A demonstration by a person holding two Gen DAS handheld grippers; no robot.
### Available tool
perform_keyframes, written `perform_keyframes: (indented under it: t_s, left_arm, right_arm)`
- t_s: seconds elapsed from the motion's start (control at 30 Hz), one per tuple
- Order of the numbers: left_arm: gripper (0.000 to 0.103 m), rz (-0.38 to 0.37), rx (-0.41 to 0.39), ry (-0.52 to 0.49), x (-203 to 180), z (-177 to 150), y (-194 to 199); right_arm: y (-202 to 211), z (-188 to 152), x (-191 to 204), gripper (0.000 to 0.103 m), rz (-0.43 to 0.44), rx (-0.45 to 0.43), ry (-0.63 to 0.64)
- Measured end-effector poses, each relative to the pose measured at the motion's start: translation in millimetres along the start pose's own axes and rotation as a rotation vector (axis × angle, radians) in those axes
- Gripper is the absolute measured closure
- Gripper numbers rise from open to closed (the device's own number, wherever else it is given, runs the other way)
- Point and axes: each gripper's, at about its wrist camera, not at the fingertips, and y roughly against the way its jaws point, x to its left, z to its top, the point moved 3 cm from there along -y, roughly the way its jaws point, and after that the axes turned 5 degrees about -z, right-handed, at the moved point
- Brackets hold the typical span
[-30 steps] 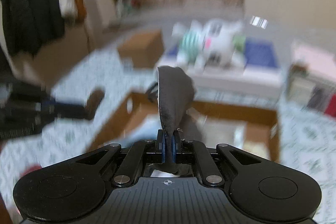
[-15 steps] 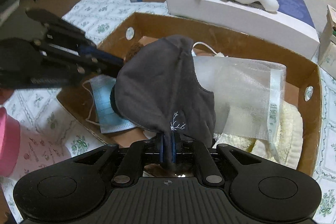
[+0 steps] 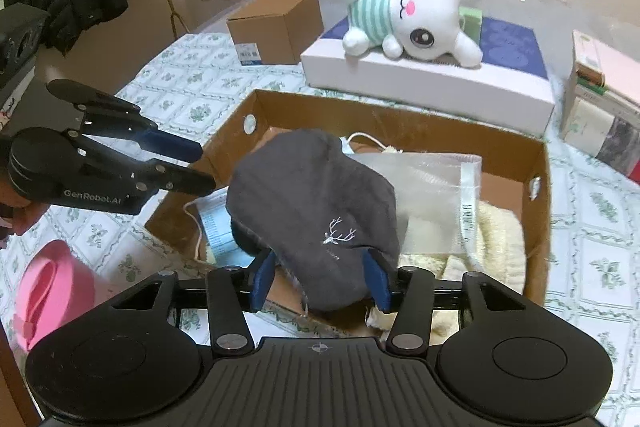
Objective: Organize soft objects
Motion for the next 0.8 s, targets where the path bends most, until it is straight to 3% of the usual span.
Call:
perform_keyframes:
  t_s: [0.47, 0.63, 0.73, 0.8]
  left_arm:
    - [0.07, 0.003, -0.012, -0.041, -16.8, 1.8, 15.3]
    - [0.068, 0.039, -0.012, -0.056, -14.9, -0.8, 20.2]
    - [0.063, 0.057, -0.016, -0.051, -13.3, -2.9, 27.2]
    - [0.054, 0.065, -0.027, -0.041, -12.5, -4.3, 35.4]
  right_arm:
    - [23.0, -2.9, 6.7, 0.052, -0.036, -0.009, 0.018]
    - [22.7, -3.6, 10.3, 0.052, -0.043, -0.006, 0.017]
    - [27.6, -2.8, 12.2, 0.052, -0.06, -0.005, 0.01]
    - [34.4, -2.0, 13.7, 0.052, -0.069, -0.011, 0.002]
